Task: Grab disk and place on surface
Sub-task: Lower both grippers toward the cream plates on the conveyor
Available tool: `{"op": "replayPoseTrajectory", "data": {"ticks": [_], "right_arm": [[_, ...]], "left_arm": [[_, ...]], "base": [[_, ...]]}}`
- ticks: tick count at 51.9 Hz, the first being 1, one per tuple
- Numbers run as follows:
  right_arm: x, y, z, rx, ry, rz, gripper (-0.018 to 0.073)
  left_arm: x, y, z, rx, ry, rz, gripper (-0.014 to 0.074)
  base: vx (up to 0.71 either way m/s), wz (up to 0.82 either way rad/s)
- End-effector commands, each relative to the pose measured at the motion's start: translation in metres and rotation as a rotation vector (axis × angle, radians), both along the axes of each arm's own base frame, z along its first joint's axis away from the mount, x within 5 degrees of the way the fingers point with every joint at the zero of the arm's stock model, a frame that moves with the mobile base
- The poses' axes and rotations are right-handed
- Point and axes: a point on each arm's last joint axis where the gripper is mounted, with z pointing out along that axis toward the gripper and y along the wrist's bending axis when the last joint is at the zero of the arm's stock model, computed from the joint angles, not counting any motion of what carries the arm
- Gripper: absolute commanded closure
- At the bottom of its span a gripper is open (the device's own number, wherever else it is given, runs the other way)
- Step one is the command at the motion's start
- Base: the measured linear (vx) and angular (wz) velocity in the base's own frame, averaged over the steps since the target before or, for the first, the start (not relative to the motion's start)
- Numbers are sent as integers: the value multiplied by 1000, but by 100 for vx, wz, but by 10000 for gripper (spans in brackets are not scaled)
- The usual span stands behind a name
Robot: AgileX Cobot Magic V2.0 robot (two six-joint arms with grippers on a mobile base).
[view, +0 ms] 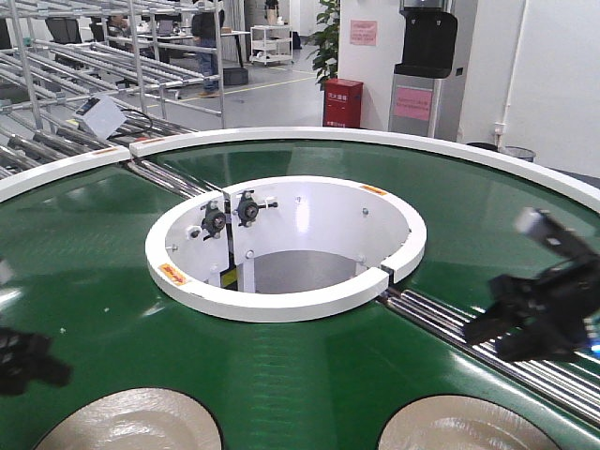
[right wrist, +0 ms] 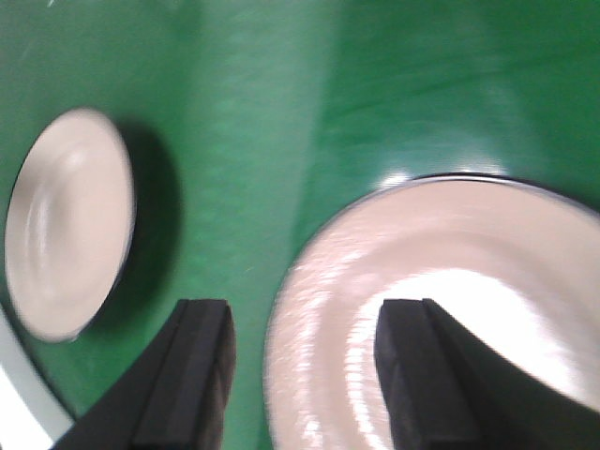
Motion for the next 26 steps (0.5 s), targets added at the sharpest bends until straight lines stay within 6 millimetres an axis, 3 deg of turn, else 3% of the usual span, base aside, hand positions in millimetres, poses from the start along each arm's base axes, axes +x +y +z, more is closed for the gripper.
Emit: {"op": "replayPoseTrajectory", "data": {"ticks": [1, 14, 26], "right_arm": [[-8, -16, 34, 89, -101, -78, 150], [-7, -22, 45, 208, -180, -95, 150], [-7, -22, 46, 215, -192, -87, 150]], "left_arm": [[-1, 14, 12, -4, -25, 25, 81], [16, 22, -30, -28, 33, -14, 81], [29, 7, -58, -217, 59, -89, 81]], "base": [[0, 0], [0, 0], [0, 0]]}}
